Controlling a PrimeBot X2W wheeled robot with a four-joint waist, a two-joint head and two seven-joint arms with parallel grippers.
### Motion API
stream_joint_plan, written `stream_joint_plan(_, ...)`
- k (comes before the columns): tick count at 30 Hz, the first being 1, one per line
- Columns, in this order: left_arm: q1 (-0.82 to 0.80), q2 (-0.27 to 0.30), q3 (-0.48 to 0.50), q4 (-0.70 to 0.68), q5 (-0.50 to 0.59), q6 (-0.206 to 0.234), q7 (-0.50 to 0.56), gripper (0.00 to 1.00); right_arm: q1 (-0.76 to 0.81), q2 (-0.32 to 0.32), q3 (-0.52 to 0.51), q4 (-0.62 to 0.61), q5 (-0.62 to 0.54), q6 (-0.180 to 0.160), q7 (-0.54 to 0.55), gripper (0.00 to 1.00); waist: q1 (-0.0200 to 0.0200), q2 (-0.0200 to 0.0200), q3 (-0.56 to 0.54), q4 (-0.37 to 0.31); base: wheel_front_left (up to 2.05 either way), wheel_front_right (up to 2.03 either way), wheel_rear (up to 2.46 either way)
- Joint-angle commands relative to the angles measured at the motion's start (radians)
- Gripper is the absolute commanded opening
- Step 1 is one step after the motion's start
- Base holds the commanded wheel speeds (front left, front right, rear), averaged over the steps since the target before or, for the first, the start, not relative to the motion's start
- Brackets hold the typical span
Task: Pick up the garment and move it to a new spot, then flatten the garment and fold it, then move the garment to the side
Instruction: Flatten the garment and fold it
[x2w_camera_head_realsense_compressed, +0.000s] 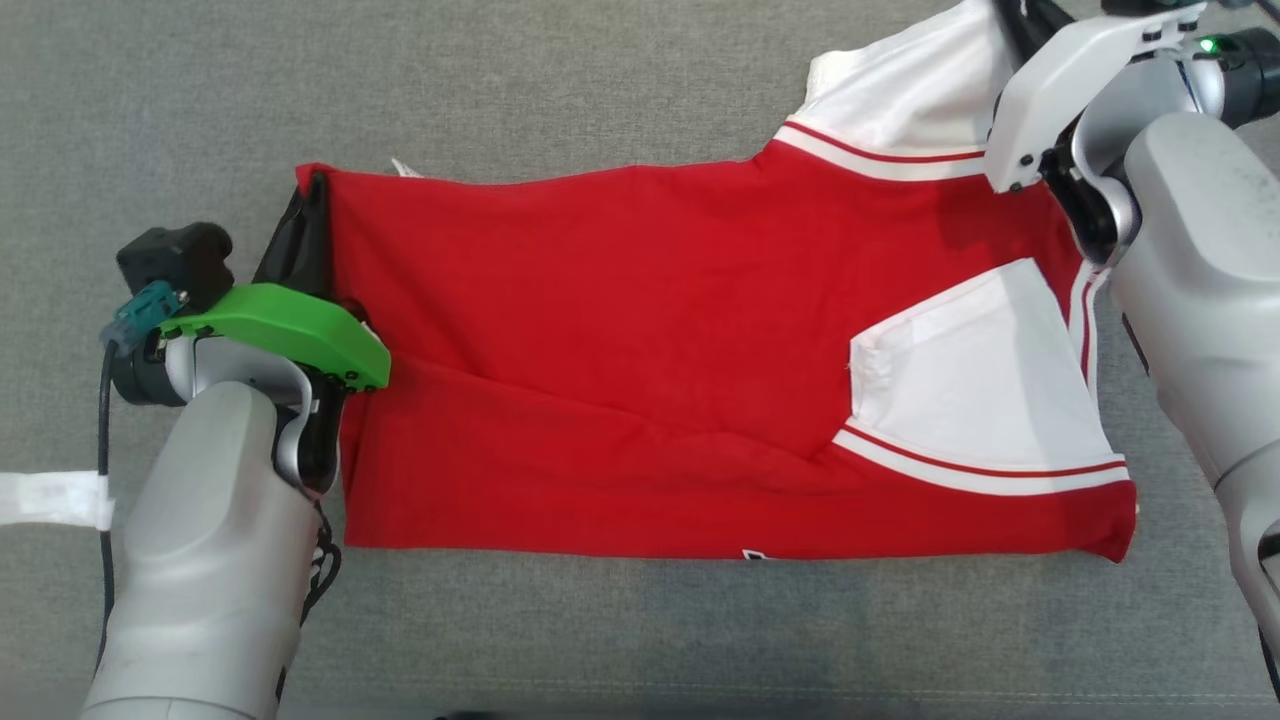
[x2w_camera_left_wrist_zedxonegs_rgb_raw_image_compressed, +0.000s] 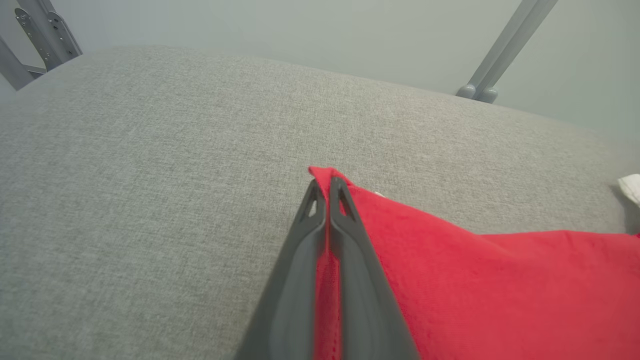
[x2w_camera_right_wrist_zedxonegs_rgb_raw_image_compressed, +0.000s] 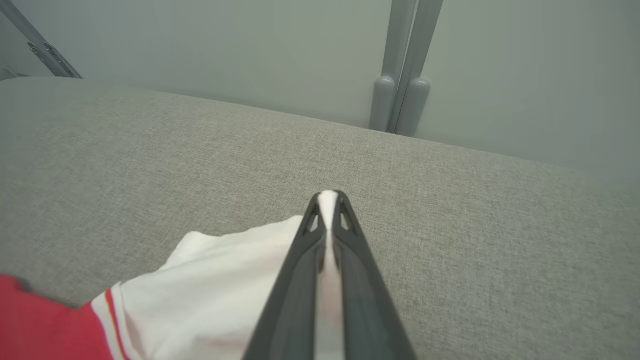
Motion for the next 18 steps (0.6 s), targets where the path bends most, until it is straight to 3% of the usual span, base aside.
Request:
stream_joint_plan(1, 0.026, 0.018, 0.012, -0.011, -0.005, 0.002, -0.005, 0.0, 0.036, -0.01, 0.02, -0.032, 0.026, -0.002, -0.019, 0.0, 0.0, 0.0, -0.051, -0.053, 0.0, 0.0, 0.0)
stream_joint_plan(10, 0.173, 0.05, 0.058, -0.134, 0.008, 0.008, -0.005, 0.0, 0.273, -0.102, 0.103, -0.302, 0.148, -0.002, -0.121, 0.0, 0.0, 0.0, -0.136, -0.101, 0.0, 0.0, 0.0)
stream_joint_plan(18, 0.368, 0.044, 0.104, -0.282, -0.019, 0.003, -0.004, 0.0, 0.56, -0.122, 0.036, -0.502, 0.149, -0.002, -0.161, 0.0, 0.0, 0.0, -0.208, -0.122, 0.0, 0.0, 0.0)
